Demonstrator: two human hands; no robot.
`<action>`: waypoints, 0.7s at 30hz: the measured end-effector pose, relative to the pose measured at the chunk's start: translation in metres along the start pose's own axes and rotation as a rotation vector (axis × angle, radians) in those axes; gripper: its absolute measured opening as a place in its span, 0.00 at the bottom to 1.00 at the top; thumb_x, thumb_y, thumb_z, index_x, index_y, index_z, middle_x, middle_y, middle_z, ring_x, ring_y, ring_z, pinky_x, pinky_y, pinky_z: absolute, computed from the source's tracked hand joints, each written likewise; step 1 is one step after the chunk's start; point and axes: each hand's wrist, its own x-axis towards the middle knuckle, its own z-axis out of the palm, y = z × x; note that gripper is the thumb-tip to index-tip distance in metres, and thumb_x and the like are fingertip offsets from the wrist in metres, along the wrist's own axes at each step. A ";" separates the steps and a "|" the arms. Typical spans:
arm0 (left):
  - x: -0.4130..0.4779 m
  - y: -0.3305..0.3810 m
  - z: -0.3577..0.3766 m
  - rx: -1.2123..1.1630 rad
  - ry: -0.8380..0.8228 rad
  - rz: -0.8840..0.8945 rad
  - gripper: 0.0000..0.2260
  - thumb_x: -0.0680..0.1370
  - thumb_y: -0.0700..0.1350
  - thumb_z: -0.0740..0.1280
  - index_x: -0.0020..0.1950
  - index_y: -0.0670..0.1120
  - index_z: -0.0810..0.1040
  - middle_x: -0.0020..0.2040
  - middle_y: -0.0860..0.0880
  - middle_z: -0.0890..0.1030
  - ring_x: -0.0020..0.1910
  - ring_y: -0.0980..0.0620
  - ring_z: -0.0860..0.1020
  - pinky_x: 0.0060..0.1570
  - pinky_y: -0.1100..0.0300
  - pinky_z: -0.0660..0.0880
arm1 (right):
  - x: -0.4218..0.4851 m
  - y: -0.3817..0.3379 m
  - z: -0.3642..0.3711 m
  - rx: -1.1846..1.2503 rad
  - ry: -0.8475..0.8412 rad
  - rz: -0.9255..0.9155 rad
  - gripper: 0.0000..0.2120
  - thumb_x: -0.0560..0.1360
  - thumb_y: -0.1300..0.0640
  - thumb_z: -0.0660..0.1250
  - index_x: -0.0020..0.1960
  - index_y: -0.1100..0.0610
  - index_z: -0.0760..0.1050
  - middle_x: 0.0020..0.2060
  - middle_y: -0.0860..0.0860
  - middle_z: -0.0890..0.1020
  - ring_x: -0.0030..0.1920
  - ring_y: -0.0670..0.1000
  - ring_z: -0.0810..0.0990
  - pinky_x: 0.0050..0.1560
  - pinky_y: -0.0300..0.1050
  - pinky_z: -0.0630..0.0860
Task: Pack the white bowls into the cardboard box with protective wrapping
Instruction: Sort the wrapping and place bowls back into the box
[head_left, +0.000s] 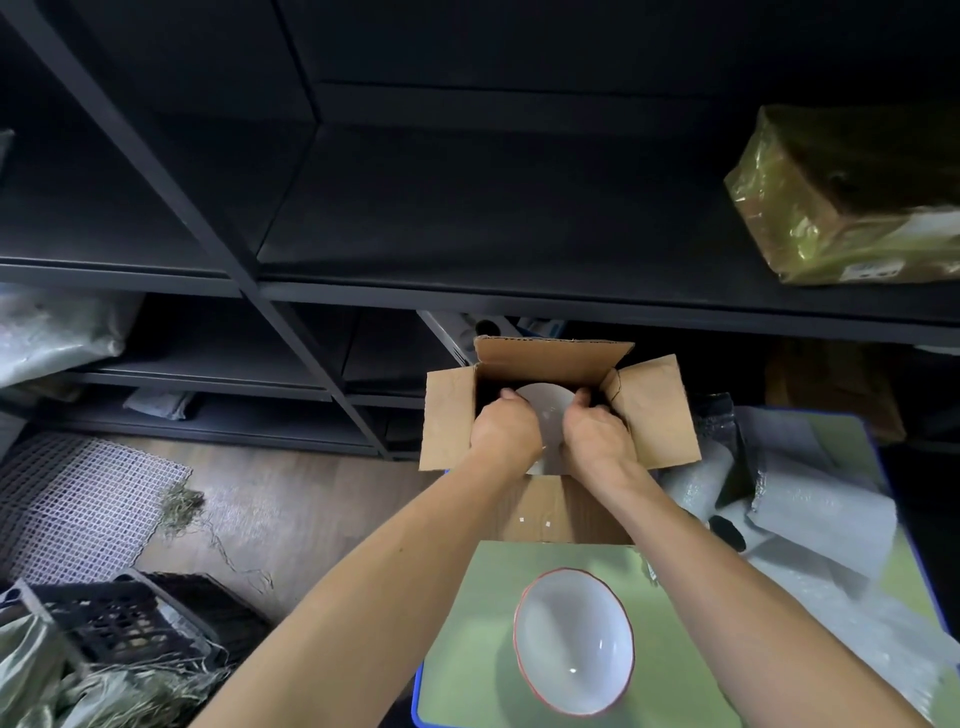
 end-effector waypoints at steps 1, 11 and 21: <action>0.000 -0.001 -0.002 0.035 0.001 0.024 0.31 0.80 0.39 0.65 0.77 0.33 0.53 0.70 0.39 0.72 0.66 0.41 0.74 0.59 0.52 0.76 | -0.002 0.000 -0.001 0.007 -0.018 0.007 0.30 0.80 0.63 0.60 0.77 0.67 0.51 0.67 0.65 0.72 0.66 0.62 0.75 0.62 0.50 0.72; -0.031 -0.052 -0.029 -0.055 0.463 0.300 0.09 0.81 0.41 0.60 0.53 0.47 0.80 0.44 0.51 0.80 0.43 0.50 0.80 0.38 0.58 0.75 | -0.041 0.018 -0.020 0.026 0.140 -0.160 0.21 0.78 0.57 0.65 0.69 0.58 0.68 0.62 0.58 0.75 0.60 0.59 0.77 0.57 0.48 0.72; -0.050 -0.089 0.014 -0.336 0.506 0.297 0.11 0.81 0.44 0.62 0.63 0.49 0.77 0.53 0.52 0.74 0.45 0.51 0.78 0.43 0.56 0.75 | -0.064 0.032 -0.030 0.194 0.109 -0.200 0.18 0.81 0.51 0.62 0.69 0.56 0.71 0.62 0.58 0.76 0.62 0.59 0.74 0.59 0.50 0.70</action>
